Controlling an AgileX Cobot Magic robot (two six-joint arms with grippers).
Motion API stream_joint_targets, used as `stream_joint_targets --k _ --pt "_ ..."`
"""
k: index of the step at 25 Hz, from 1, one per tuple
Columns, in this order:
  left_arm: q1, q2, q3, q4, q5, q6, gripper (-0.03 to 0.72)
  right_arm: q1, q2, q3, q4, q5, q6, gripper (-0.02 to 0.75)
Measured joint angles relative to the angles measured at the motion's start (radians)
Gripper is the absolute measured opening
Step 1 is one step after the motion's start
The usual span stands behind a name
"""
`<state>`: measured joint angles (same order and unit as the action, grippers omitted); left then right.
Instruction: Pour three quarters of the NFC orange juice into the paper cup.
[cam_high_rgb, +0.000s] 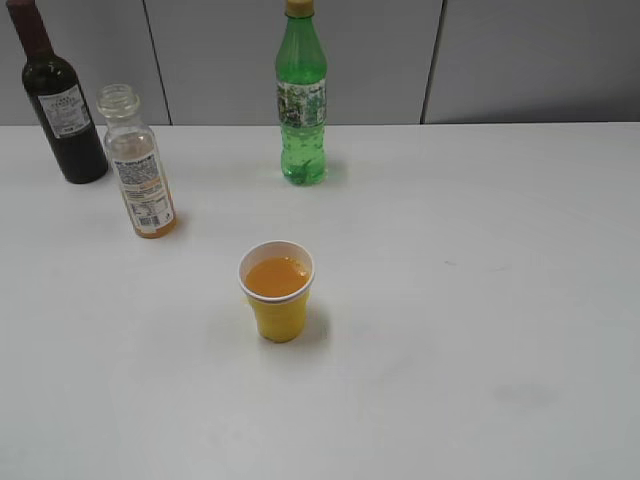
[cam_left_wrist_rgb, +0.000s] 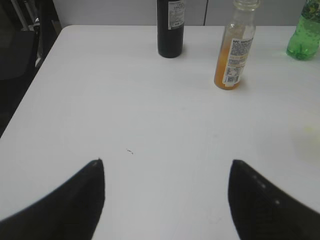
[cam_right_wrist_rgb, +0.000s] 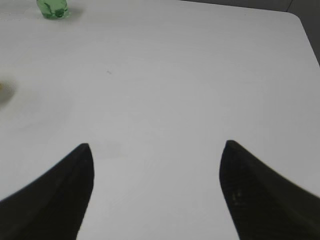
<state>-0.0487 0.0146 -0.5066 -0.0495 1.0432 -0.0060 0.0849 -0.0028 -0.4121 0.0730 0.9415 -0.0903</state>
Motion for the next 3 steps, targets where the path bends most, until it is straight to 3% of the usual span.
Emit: stream_joint_targets --k 3 --pt "0.0 0.0 0.0 0.0 0.0 0.0 0.587 0.0 0.0 0.0 0.0 0.0 0.0 0.592"
